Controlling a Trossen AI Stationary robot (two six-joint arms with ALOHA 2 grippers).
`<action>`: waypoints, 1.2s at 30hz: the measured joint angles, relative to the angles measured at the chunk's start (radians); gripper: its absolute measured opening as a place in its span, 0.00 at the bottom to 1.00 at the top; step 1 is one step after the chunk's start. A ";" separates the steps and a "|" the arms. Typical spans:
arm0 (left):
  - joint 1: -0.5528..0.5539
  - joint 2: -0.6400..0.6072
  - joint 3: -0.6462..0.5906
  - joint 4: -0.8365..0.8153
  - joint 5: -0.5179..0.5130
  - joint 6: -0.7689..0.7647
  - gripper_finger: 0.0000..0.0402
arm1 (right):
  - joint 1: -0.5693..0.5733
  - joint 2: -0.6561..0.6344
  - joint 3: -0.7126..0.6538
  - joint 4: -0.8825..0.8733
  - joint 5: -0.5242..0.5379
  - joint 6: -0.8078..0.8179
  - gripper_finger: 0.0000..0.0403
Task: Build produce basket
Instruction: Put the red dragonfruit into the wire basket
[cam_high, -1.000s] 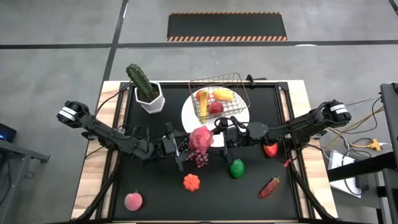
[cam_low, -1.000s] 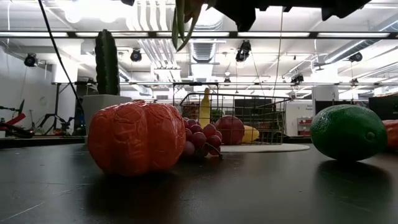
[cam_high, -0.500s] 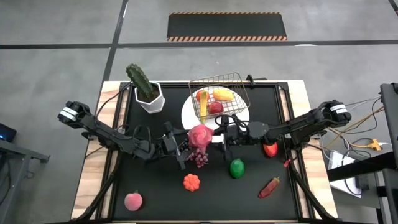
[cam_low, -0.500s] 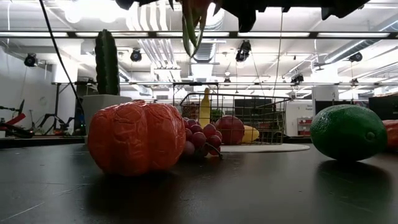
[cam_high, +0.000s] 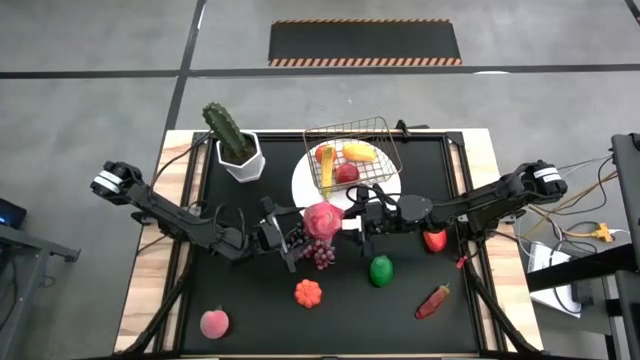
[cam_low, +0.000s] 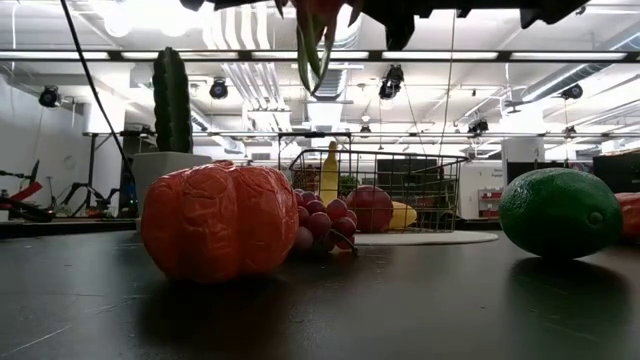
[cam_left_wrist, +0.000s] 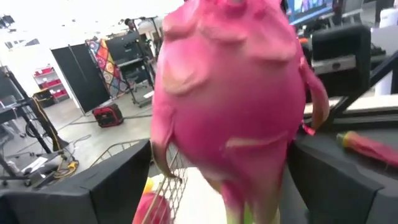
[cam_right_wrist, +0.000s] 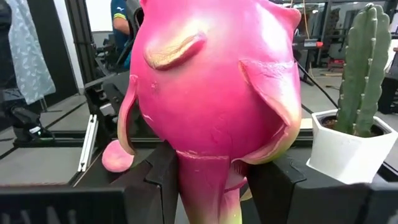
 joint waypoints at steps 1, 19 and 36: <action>-0.001 -0.010 0.000 -0.026 -0.002 -0.002 0.87 | 0.000 -0.005 0.000 -0.007 -0.002 -0.001 0.35; -0.011 -0.173 -0.002 -0.417 -0.002 -0.160 0.87 | -0.017 -0.132 0.113 -0.620 0.807 -0.489 0.35; -0.017 -0.165 -0.061 -0.383 0.000 -0.160 0.87 | -0.334 -0.109 0.145 -1.116 0.808 -1.580 0.35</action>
